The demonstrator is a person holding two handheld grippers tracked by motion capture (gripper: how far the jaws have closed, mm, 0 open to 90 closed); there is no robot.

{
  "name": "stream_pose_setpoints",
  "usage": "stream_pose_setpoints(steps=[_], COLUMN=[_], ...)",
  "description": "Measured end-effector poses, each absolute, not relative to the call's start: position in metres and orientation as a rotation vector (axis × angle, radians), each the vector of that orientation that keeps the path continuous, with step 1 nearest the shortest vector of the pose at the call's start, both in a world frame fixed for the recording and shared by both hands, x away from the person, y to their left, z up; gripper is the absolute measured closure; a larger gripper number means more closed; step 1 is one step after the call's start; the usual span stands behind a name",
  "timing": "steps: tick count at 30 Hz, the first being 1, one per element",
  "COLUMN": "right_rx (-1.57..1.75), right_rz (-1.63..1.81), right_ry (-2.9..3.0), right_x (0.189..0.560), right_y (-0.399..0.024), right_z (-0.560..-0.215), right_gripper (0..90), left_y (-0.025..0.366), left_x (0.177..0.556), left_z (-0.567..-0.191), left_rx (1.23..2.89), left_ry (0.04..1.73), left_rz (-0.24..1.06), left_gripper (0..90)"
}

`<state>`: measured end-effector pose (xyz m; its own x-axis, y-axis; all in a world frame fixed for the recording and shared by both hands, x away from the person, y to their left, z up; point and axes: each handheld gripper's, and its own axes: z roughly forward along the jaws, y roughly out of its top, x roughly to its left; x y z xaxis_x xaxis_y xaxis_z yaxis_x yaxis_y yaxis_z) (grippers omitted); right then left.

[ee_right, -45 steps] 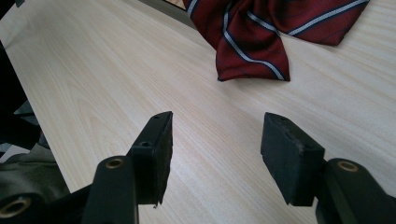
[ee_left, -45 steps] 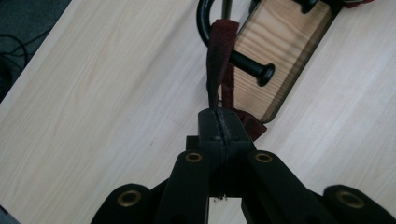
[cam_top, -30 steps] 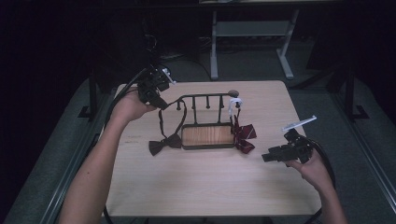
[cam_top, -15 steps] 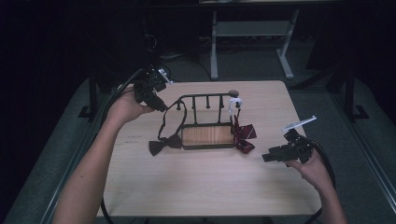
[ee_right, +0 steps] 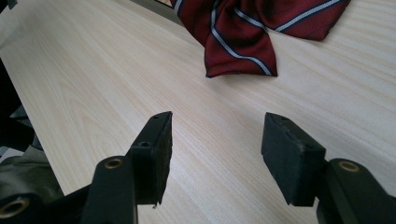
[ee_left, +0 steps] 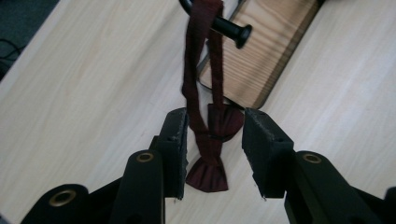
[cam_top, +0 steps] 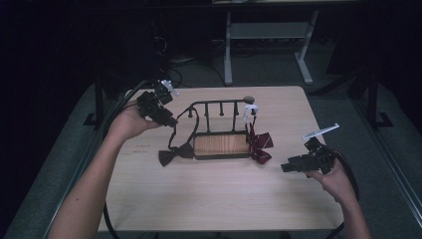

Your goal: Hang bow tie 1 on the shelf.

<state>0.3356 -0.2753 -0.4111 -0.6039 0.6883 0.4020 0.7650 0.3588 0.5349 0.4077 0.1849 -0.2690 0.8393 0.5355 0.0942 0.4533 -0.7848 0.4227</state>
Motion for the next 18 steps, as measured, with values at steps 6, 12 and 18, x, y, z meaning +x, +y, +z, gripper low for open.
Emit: stream_pose_setpoints(steps=[6, 12, 18], right_rx=[-1.346, -1.349, -1.352], right_rz=[-1.071, -1.073, -1.070], right_ry=[-2.500, -2.497, -2.496], right_x=[0.336, 0.335, 0.335], right_y=[-0.276, -0.277, -0.278], right_z=[-0.411, -0.411, -0.411], right_gripper=[42.6, 42.6, 42.6], left_y=[0.192, 0.195, 0.196], left_x=[0.397, 0.387, 0.380], left_z=[-0.272, -0.275, -0.278], left_rx=[2.625, 2.623, 2.625], left_ry=[0.735, 0.721, 0.719], left_rz=[0.316, 0.326, 0.335], left_gripper=[56.0, 53.9, 51.3])
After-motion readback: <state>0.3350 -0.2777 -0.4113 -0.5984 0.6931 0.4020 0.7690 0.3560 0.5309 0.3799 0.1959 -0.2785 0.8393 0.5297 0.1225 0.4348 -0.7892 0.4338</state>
